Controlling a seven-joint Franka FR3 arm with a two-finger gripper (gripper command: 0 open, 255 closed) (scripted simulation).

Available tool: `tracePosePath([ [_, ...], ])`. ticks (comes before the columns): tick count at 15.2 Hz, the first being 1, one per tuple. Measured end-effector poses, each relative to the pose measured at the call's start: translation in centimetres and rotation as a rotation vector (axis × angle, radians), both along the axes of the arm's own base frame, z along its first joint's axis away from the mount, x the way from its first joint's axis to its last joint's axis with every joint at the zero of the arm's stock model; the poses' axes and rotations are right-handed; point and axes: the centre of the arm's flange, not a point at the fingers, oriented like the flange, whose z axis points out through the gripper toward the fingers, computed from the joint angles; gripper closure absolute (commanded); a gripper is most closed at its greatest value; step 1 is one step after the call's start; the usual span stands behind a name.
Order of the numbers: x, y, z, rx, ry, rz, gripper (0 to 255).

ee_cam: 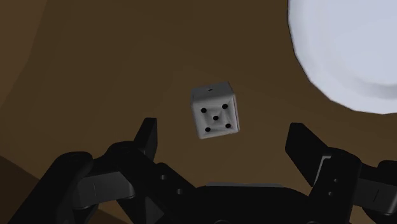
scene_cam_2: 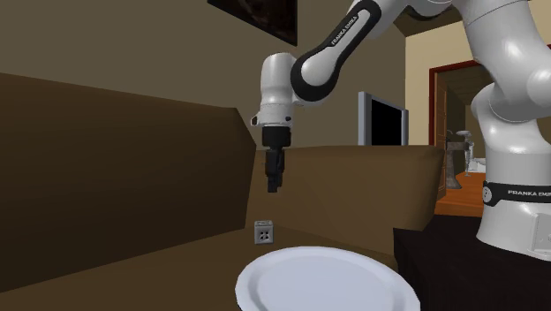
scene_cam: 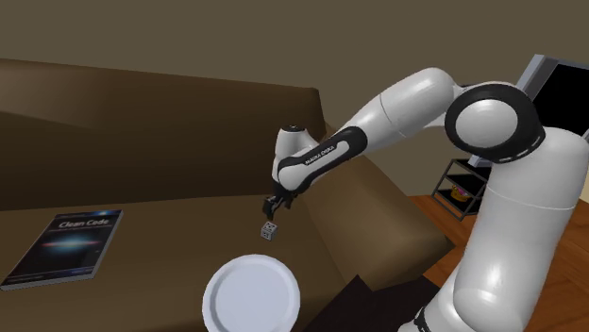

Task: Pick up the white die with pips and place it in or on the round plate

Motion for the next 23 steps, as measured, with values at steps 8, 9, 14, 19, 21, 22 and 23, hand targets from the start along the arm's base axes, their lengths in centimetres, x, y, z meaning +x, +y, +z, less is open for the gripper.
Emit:
tracePosePath([
  [8,3.8,0.9,-6.8,0.007,0.004,-0.012,0],
  [9,3.9,0.8,-7.3,0.007,0.004,-0.012,0],
  [14,3.9,1.0,-9.5,0.007,0.004,-0.012,0],
  [19,3.9,0.9,-9.7,0.007,0.004,-0.012,0],
  [21,3.9,0.9,-9.7,0.007,0.004,-0.012,255],
  [22,3.9,0.9,-9.6,0.007,0.003,-0.012,255],
  [23,3.9,0.9,-9.6,0.007,0.003,-0.012,255],
])
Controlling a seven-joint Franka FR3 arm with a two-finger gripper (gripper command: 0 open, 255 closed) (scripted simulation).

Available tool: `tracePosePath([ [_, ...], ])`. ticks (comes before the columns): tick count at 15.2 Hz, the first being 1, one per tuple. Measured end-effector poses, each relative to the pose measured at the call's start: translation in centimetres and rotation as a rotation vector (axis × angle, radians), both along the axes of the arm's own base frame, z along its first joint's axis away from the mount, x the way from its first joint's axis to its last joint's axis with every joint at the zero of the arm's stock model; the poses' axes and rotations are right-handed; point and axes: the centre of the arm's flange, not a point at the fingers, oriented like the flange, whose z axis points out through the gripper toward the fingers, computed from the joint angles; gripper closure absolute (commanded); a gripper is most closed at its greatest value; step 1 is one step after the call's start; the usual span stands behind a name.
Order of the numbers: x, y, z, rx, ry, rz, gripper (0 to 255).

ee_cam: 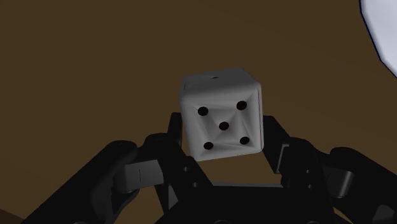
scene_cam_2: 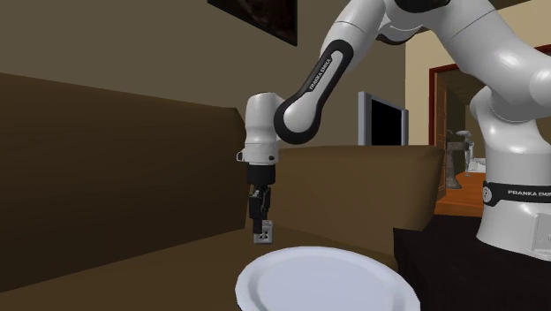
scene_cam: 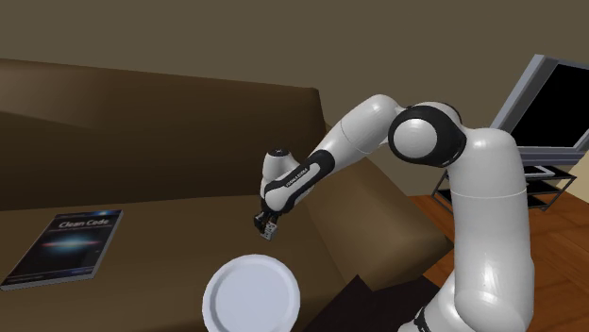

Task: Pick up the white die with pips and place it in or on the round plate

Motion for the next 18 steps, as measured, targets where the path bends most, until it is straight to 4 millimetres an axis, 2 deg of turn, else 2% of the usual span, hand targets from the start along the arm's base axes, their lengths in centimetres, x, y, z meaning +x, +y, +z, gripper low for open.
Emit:
tracePosePath([
  [8,0.0,0.0,0.2,0.000,0.000,0.000,255],
  [18,0.0,0.1,5.2,0.000,0.001,0.000,255],
])
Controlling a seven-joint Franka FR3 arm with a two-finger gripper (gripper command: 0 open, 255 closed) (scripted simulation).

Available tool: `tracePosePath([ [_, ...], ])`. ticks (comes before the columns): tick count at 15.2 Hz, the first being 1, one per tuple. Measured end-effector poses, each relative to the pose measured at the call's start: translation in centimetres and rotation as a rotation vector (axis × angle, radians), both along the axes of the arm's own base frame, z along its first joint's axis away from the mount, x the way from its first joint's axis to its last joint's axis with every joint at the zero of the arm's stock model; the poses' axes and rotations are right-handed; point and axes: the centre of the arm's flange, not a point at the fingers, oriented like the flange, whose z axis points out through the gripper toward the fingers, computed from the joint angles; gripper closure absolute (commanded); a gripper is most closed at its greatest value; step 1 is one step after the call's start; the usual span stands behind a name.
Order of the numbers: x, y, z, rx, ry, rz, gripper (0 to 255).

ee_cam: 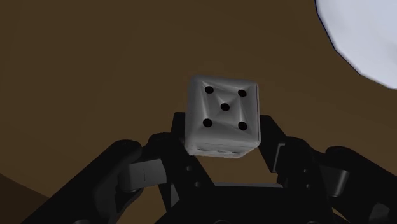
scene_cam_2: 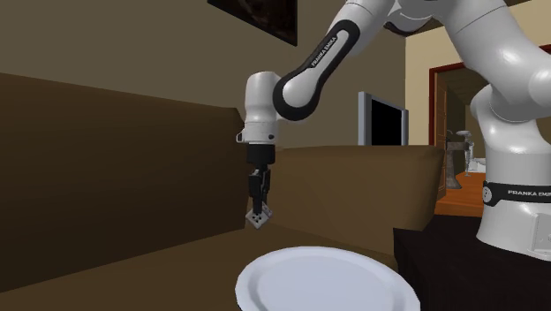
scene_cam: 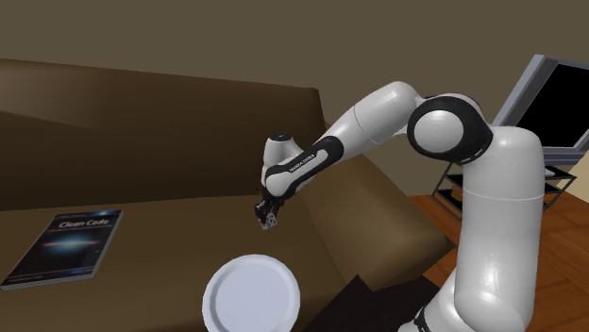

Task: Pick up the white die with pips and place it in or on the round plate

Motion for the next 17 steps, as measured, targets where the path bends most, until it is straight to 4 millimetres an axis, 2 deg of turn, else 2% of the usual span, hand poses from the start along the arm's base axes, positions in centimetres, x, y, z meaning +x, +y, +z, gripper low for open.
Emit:
tracePosePath([
  [6,0.0,-0.1,3.1,0.000,0.000,0.000,255],
  [7,-0.5,0.4,3.3,0.000,0.000,0.000,255],
  [17,-8.5,9.9,3.9,0.000,0.000,0.001,255],
])
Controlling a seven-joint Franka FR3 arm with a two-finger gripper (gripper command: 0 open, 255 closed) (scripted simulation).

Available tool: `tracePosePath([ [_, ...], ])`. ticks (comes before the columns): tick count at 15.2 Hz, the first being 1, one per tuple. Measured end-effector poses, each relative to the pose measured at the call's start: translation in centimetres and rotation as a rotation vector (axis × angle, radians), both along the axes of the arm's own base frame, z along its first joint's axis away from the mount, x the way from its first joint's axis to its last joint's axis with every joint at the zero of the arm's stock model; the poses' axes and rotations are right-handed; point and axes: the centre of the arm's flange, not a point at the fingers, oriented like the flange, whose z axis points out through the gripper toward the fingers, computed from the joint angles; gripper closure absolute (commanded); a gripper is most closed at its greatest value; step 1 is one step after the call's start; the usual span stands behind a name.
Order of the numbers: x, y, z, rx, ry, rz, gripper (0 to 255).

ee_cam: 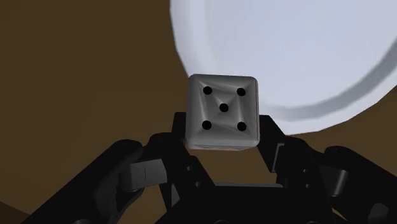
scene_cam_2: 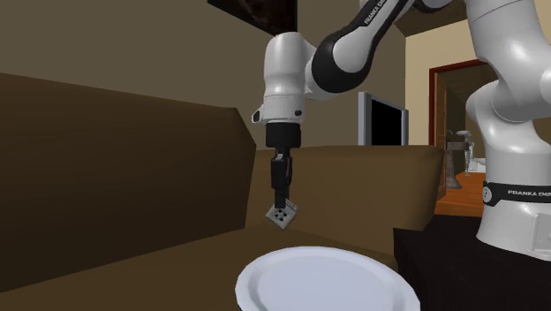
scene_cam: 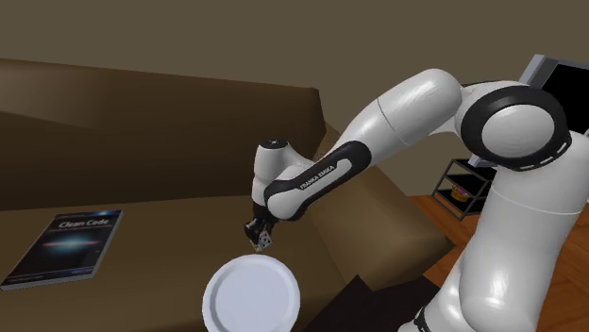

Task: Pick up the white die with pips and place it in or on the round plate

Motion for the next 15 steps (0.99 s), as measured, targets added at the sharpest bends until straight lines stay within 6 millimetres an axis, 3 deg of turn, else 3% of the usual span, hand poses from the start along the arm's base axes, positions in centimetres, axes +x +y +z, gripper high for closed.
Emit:
tracePosePath([
  [8,-7.1,7.3,0.3,0.000,0.000,0.000,255],
  [10,-7.8,8.4,-0.4,0.000,0.000,0.000,255],
  [15,-8.1,8.9,-2.9,-0.001,0.000,-0.001,255],
])
